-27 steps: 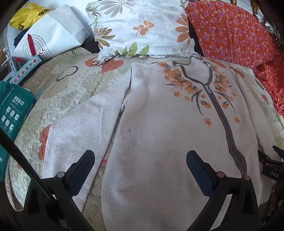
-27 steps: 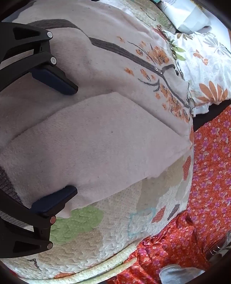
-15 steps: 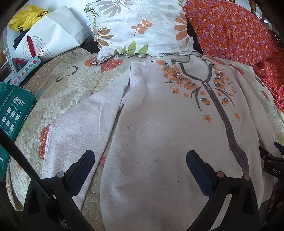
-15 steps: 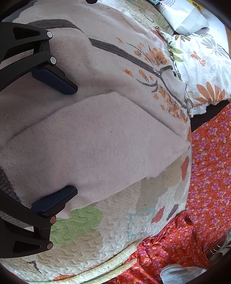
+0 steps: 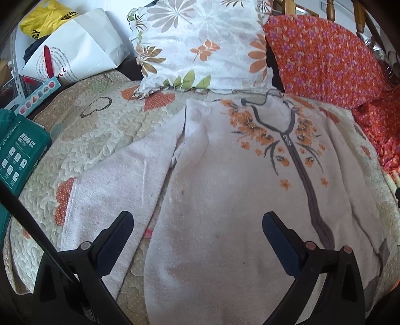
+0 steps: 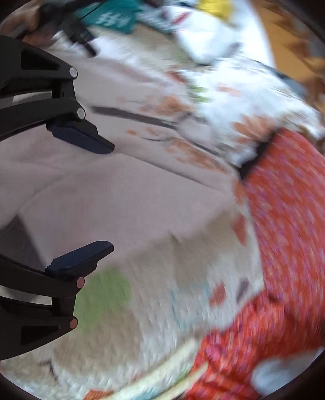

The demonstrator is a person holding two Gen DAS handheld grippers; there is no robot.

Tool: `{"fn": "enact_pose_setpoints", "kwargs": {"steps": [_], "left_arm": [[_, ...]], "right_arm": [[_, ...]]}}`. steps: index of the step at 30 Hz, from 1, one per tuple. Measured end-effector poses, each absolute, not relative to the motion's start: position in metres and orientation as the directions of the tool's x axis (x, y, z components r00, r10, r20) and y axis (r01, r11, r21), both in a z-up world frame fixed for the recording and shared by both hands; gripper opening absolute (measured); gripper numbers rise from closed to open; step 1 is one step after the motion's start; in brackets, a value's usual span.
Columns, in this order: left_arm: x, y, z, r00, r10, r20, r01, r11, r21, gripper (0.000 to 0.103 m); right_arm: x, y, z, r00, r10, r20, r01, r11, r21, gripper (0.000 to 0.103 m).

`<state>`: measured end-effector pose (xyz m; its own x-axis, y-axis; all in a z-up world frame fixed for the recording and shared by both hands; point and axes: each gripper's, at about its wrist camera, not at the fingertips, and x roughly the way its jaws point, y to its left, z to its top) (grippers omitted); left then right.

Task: Fold small clothes
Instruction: 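Move the right tool toward the grey cuff of a sweater sleeve, then close the right tool on the grey sleeve cuff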

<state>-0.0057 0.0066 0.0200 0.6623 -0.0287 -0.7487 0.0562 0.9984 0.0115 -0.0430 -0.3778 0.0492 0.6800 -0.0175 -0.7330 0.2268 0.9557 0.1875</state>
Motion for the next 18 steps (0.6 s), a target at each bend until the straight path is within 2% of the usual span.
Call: {"fn": "enact_pose_setpoints", "kwargs": {"steps": [3,8,12,17,18], "left_arm": [[-0.009,0.012,0.027,0.673,-0.057,-0.738,0.056,0.998,-0.026,0.103],[-0.015,0.021,0.031,0.684,-0.056,-0.727,0.047,0.998,-0.032,0.103],[-0.016,0.025,0.028,0.683,-0.051,-0.729,0.035,0.999,-0.036,0.103],[-0.016,0.030,0.023,0.675,-0.059,-0.736,0.023,0.998,-0.058,0.103],[-0.015,0.031,0.022,0.670,-0.061,-0.740,0.019,0.998,-0.065,0.103]], "right_arm": [[-0.060,-0.409,0.048,0.636,-0.080,-0.768,0.311,0.937,0.160,0.072],[-0.078,-0.434,0.013,0.531,-0.046,-0.846,0.379,0.906,0.189,0.072],[-0.101,-0.431,-0.017,0.488,-0.034,-0.872,0.413,0.889,0.196,0.072],[-0.112,-0.410,-0.024,0.486,-0.044,-0.873,0.419,0.888,0.188,0.075],[-0.111,-0.408,-0.023,0.498,-0.023,-0.867,0.419,0.882,0.217,0.070]]}}
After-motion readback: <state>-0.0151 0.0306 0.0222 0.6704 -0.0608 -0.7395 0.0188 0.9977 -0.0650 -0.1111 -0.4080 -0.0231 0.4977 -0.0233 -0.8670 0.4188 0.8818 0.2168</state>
